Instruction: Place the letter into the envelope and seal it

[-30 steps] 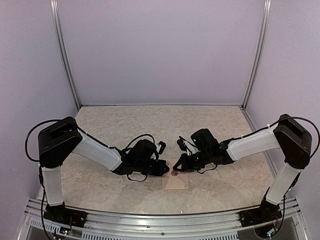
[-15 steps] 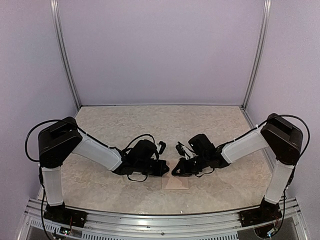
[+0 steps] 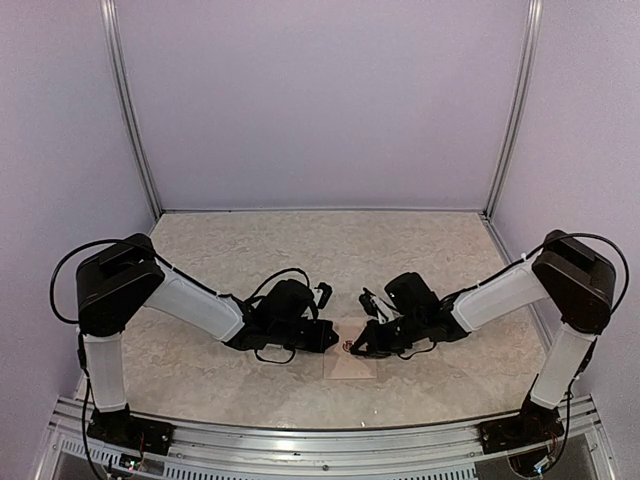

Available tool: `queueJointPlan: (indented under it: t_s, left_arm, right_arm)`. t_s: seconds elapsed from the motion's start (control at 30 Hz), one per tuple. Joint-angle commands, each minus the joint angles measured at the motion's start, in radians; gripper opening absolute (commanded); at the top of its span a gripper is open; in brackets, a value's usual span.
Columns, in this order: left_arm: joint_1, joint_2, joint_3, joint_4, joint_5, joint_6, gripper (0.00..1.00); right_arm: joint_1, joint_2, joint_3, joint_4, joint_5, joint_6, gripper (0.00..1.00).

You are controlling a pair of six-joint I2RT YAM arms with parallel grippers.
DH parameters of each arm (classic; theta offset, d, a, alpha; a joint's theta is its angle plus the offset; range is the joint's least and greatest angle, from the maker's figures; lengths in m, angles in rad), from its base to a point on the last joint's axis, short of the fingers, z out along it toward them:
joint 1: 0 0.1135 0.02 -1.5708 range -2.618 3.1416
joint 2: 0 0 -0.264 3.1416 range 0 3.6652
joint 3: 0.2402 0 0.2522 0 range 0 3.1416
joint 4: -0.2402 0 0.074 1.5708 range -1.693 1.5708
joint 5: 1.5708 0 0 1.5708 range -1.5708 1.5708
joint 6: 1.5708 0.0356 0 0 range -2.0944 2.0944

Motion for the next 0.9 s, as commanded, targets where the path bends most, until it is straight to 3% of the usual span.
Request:
queueJointPlan:
  t_s: [0.0, 0.07, 0.1, 0.13, 0.23, 0.27, 0.33, 0.43, 0.57, 0.87]
  left_arm:
    - [0.003, -0.003, -0.027, -0.115, -0.066, 0.011, 0.00]
    - [0.003, -0.051, -0.034, -0.113, -0.090, 0.004, 0.01]
    - [0.004, -0.084, -0.040, -0.108, -0.094, 0.000, 0.05]
    - [0.003, -0.114, -0.047, -0.102, -0.108, -0.004, 0.10]
    - [0.010, -0.242, -0.064, -0.091, -0.153, 0.000, 0.44]
    - [0.015, -0.283, -0.062, -0.091, -0.160, 0.006, 0.58]
    - [0.038, -0.321, -0.046, -0.093, -0.156, 0.020, 0.75]
    - [0.092, -0.335, -0.020, -0.098, -0.174, 0.048, 0.85]
    - [0.220, -0.344, -0.019, -0.090, -0.202, 0.103, 0.91]
    - [0.721, -0.605, -0.240, -0.006, -0.274, 0.196, 0.98]
  right_arm:
    - [-0.005, -0.051, -0.040, -0.098, 0.039, -0.022, 0.03]
    - [-0.005, -0.108, -0.048, -0.092, 0.036, -0.045, 0.08]
    - [-0.005, -0.143, -0.053, -0.090, 0.035, -0.056, 0.15]
    - [-0.005, -0.176, -0.056, -0.090, 0.038, -0.071, 0.32]
    - [-0.005, -0.268, -0.041, -0.114, 0.077, -0.117, 0.73]
    - [-0.006, -0.287, -0.026, -0.126, 0.097, -0.134, 0.81]
    - [-0.016, -0.295, 0.016, -0.159, 0.137, -0.166, 0.91]
    - [-0.061, -0.255, 0.089, -0.185, 0.167, -0.221, 0.95]
    - [-0.155, -0.210, 0.121, -0.151, 0.188, -0.316, 0.96]
    - [-0.589, -0.357, -0.040, -0.043, 0.209, -0.463, 0.98]
